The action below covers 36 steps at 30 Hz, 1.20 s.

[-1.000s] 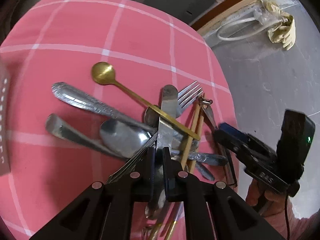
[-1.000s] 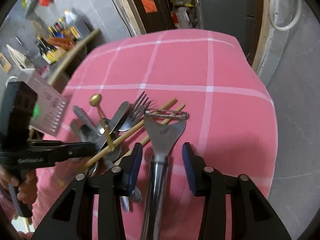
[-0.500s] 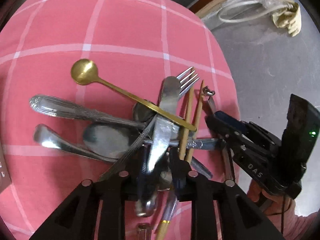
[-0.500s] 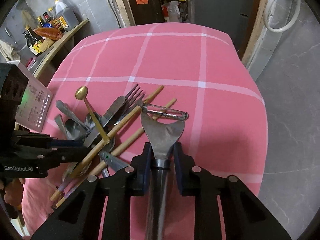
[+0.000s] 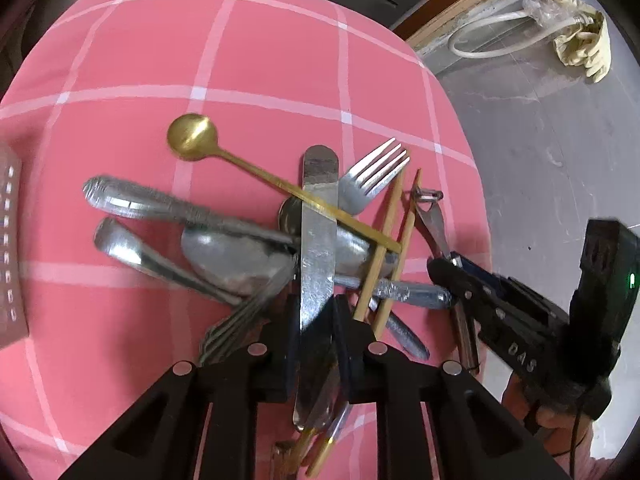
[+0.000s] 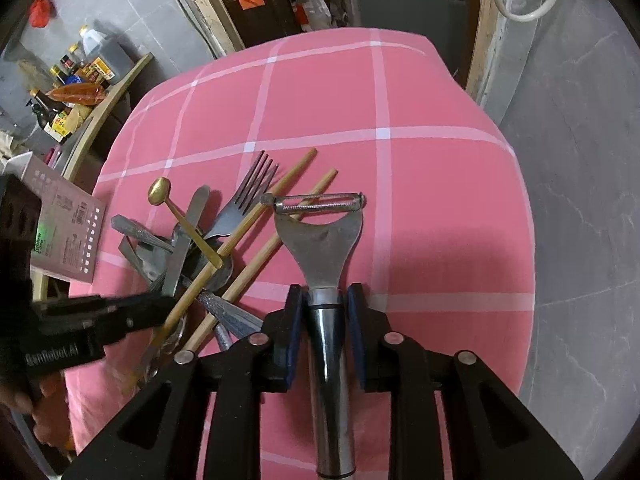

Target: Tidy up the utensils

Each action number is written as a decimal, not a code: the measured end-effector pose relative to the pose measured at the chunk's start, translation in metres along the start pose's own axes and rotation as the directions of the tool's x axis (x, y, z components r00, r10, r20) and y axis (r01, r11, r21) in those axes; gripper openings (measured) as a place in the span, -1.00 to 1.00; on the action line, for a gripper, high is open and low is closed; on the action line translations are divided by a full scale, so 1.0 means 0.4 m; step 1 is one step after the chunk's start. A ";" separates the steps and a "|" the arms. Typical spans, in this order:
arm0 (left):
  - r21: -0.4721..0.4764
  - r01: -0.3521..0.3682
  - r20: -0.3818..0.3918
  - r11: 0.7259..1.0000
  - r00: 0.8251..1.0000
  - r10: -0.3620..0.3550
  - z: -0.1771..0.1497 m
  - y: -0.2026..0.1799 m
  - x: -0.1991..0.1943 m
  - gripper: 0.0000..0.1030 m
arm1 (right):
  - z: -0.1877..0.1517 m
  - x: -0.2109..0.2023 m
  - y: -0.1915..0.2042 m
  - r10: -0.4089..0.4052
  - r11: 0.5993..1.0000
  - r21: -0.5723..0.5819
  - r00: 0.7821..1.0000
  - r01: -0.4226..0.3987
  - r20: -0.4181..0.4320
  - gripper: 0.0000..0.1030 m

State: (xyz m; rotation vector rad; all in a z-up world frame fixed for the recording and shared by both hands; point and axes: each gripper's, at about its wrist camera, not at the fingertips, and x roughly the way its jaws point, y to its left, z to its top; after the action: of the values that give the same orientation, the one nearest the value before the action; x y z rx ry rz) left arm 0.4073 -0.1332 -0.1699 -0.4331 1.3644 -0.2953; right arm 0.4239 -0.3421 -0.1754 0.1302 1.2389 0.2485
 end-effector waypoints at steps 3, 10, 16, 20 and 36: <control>-0.003 0.002 0.005 1.000 1.000 -0.002 -0.015 0.001 0.001 -0.70 | -0.002 0.007 0.011 0.000 1.000 -0.012 1.000 0.000 -0.011 -0.43; 0.012 0.005 0.023 1.000 1.000 -0.005 -0.029 0.012 -0.006 -0.70 | 0.010 0.016 0.039 -0.038 0.999 -0.035 0.999 0.038 -0.012 -0.68; 0.046 -0.012 0.071 0.999 0.997 0.008 -0.064 -0.006 -0.050 -0.71 | -0.022 -0.024 0.030 0.053 0.998 0.022 0.998 -0.054 0.033 -0.68; 0.088 -0.031 0.105 0.996 0.994 0.021 -0.108 -0.024 -0.078 -0.72 | -0.078 -0.066 0.046 0.083 0.996 0.024 0.992 -0.085 0.091 -0.68; 0.095 -0.011 -0.063 0.995 0.998 0.017 -0.214 -0.003 -0.046 -0.81 | -0.251 -0.062 0.034 0.103 0.985 0.136 0.994 -0.109 0.045 -0.68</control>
State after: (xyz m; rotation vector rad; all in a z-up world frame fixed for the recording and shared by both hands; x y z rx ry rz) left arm 0.3199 -0.1370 -0.1656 -0.3375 1.4094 -0.3627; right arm 0.3198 -0.3390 -0.1818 0.3203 1.2129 0.2509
